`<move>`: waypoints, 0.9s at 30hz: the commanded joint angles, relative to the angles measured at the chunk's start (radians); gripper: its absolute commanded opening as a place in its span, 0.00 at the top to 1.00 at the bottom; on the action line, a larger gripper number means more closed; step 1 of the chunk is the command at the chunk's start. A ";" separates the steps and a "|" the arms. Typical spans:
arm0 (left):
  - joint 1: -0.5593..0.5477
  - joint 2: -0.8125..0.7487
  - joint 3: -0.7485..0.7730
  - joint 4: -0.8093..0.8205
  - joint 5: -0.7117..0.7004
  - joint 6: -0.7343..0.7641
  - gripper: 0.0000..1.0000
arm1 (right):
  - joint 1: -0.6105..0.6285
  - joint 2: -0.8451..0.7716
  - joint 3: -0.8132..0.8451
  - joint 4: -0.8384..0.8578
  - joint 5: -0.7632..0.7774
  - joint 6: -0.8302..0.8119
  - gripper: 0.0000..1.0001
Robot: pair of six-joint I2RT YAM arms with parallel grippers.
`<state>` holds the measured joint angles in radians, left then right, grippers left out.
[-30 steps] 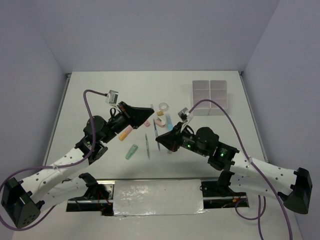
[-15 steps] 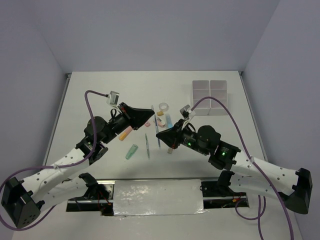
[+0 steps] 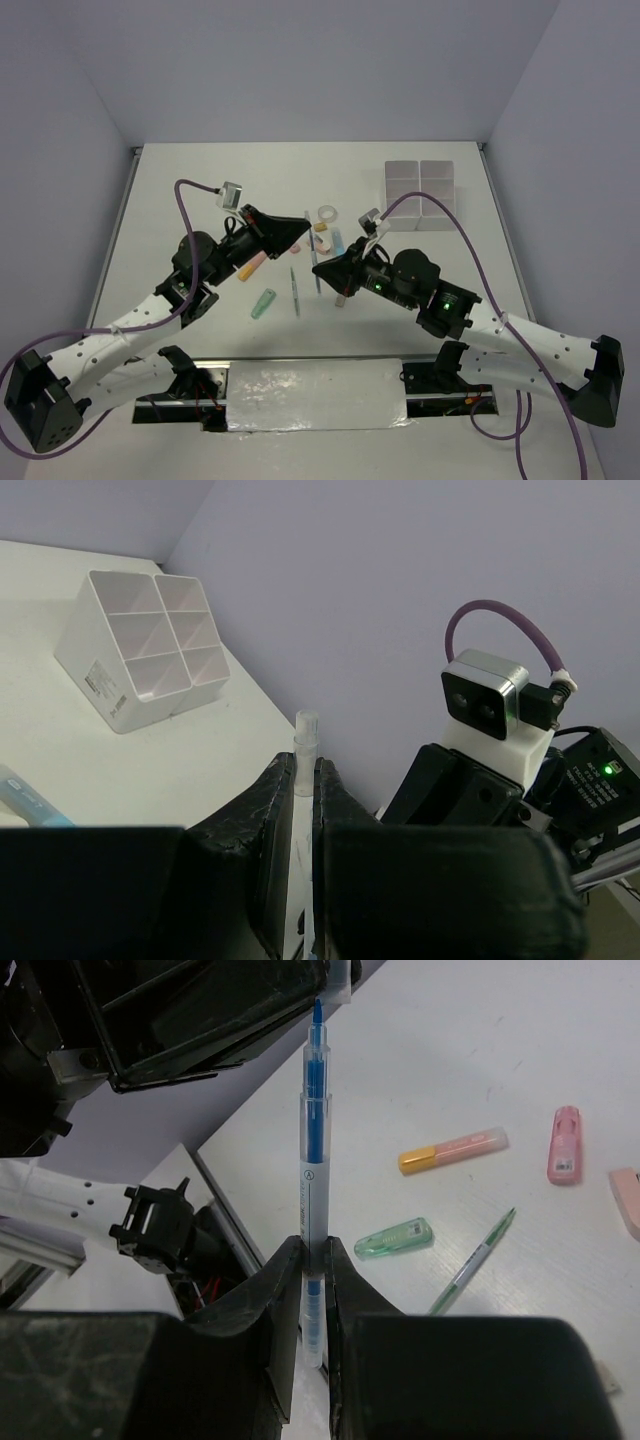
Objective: Sort the stationery into containers
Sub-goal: Close the pen cap on the pen.
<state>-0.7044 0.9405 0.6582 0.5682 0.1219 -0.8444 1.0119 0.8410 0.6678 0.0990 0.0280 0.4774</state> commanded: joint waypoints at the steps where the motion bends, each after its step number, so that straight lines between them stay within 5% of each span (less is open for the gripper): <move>1: -0.001 -0.023 0.026 0.032 -0.042 -0.002 0.97 | 0.008 0.001 0.030 0.019 0.009 -0.003 1.00; 27: -0.003 -0.019 0.000 0.082 -0.030 -0.030 0.96 | 0.008 0.023 0.070 -0.005 0.024 -0.013 1.00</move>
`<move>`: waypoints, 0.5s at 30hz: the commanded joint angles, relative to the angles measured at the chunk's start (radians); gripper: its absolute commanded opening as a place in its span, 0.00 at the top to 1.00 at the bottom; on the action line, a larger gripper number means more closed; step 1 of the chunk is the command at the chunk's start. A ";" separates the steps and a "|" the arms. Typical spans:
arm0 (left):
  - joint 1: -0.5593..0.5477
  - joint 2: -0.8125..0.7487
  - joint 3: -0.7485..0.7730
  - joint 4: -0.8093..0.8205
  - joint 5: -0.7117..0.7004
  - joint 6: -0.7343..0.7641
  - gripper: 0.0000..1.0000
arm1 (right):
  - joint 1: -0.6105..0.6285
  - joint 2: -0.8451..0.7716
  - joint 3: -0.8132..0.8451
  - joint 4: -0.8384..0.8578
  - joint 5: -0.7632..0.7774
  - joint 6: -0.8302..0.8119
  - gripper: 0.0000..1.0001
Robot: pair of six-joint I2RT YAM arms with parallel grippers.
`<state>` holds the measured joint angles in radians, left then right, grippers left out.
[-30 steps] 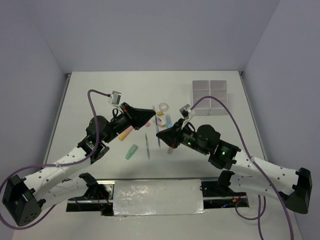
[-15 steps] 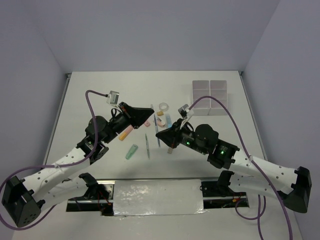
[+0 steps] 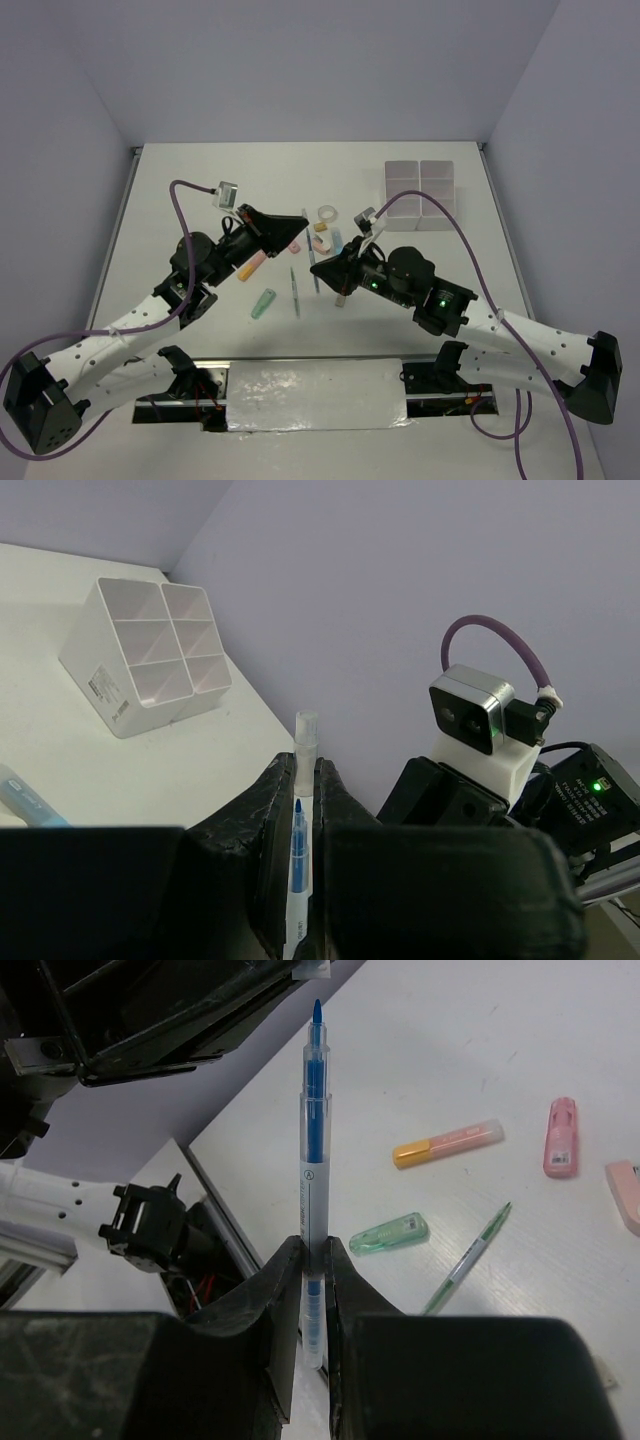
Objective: Sort the stationery into containers
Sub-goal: Close the pen cap on the pen.
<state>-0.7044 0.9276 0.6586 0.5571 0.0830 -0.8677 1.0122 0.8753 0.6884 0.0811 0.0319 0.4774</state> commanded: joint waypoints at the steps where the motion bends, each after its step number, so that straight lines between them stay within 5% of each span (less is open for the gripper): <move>1: -0.001 -0.004 -0.002 0.098 0.012 -0.008 0.96 | 0.008 -0.006 0.053 0.006 0.022 -0.013 1.00; 15: -0.001 0.004 0.001 0.095 0.018 -0.004 0.96 | 0.009 -0.006 0.068 -0.001 0.025 -0.016 1.00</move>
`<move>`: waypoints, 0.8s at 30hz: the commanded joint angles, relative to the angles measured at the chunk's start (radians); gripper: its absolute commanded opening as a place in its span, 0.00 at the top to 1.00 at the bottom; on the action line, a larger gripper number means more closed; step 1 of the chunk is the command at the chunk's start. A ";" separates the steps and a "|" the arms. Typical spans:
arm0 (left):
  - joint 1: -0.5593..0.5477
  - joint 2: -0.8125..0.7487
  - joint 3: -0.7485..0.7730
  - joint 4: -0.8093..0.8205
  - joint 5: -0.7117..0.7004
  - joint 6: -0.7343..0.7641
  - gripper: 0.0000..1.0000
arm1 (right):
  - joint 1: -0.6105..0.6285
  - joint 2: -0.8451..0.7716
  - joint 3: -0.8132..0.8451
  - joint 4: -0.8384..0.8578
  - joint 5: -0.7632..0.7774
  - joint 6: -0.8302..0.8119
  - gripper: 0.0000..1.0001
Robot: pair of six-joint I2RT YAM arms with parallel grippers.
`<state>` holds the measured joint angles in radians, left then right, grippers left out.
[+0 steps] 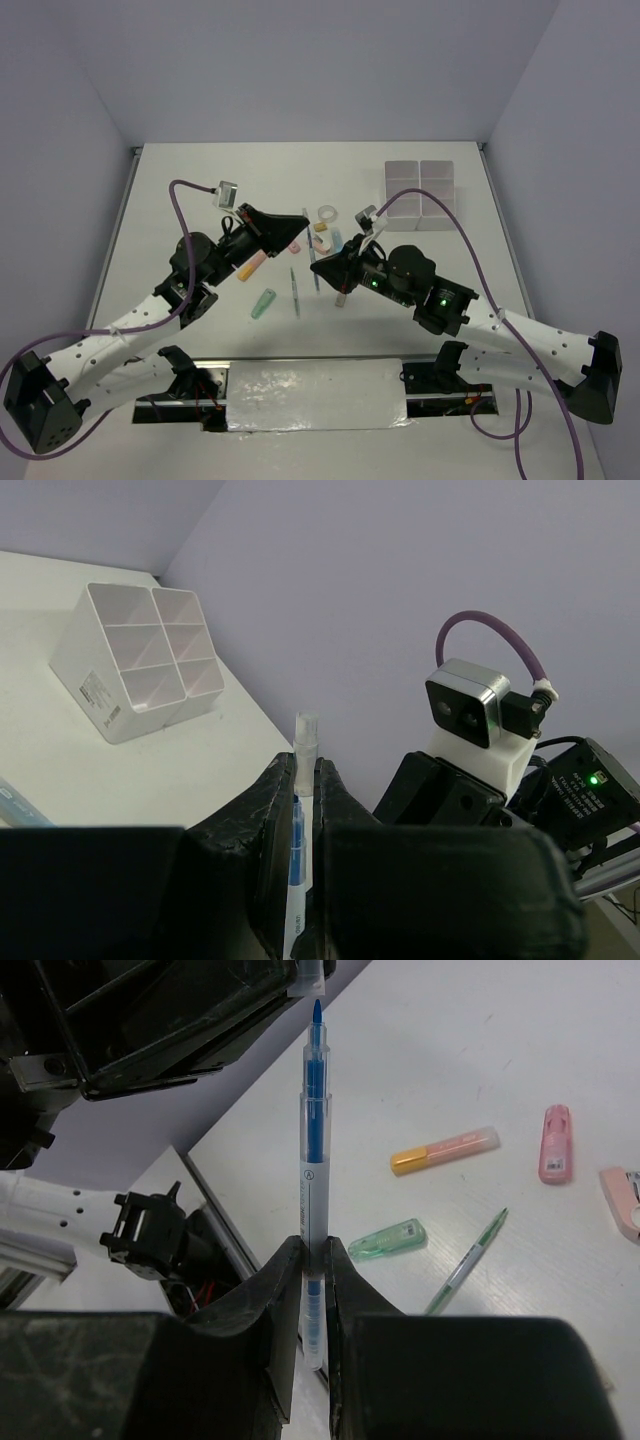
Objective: Sort the stationery into containers
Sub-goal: Close the pen cap on the pen.
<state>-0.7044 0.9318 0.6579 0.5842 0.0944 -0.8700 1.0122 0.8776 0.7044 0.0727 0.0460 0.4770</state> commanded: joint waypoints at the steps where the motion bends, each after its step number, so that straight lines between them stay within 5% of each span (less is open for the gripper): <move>1: -0.001 0.001 0.002 0.071 0.008 0.000 0.96 | 0.008 -0.006 0.050 0.007 0.012 -0.015 1.00; 24: -0.001 0.013 -0.015 0.094 0.044 0.008 0.97 | 0.006 0.007 0.073 -0.011 0.043 -0.026 1.00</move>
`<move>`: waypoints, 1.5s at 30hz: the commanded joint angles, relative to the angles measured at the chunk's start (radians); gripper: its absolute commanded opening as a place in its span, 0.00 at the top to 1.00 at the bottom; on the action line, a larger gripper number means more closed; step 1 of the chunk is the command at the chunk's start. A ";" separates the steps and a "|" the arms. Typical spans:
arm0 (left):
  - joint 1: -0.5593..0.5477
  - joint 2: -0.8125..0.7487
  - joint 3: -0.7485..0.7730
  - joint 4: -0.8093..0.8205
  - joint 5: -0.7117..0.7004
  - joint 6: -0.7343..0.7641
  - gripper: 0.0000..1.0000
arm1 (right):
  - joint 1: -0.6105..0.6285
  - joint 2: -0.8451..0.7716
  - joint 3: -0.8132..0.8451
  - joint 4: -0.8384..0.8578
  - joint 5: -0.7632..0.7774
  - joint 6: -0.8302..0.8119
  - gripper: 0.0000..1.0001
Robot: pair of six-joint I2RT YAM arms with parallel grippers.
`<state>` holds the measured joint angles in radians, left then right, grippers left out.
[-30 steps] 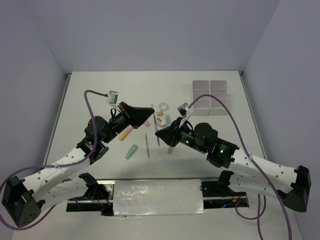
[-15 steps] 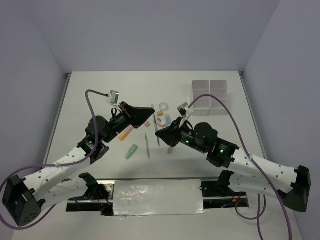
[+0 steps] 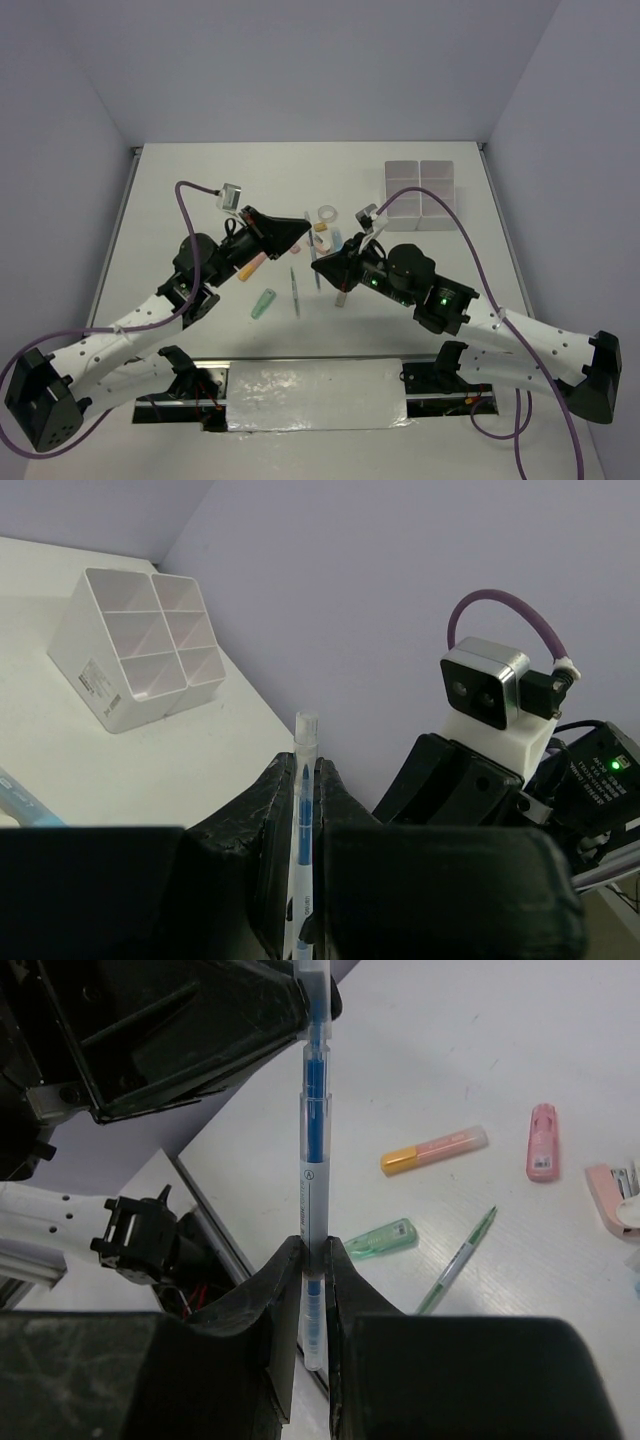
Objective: Sort the stationery into containers
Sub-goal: Close the pen cap on the pen.
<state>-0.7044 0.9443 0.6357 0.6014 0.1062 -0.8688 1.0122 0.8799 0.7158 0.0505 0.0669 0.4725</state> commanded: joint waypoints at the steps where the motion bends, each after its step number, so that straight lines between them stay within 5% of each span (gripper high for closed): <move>1: -0.001 0.005 0.009 0.080 0.047 0.007 0.97 | 0.006 0.007 0.062 0.009 0.024 -0.023 1.00; 18: -0.001 0.048 0.055 0.046 0.199 0.059 0.93 | 0.006 -0.029 0.114 -0.029 0.108 -0.109 1.00; 21: -0.001 0.056 0.053 0.052 0.222 0.060 0.87 | 0.005 -0.036 0.131 -0.024 0.126 -0.130 1.00; 25: -0.001 0.047 0.056 0.046 0.225 0.070 0.63 | 0.005 -0.030 0.128 -0.003 0.042 -0.164 1.00; 32: -0.001 0.021 0.091 -0.003 0.161 0.116 0.60 | 0.009 0.001 0.125 0.011 -0.010 -0.146 1.00; 34: -0.001 0.022 0.107 -0.003 0.167 0.122 0.61 | 0.009 0.002 0.120 0.015 -0.003 -0.140 1.00; 39: -0.003 0.022 0.110 0.014 0.202 0.129 0.91 | 0.011 0.007 0.123 0.023 -0.006 -0.133 1.00; 45: -0.001 0.022 0.107 0.037 0.269 0.145 1.00 | 0.011 0.001 0.120 0.038 0.002 -0.123 1.00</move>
<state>-0.7025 0.9848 0.7071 0.5632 0.3008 -0.7544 1.0168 0.8833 0.7918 0.0170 0.0681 0.3439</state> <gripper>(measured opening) 0.235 0.181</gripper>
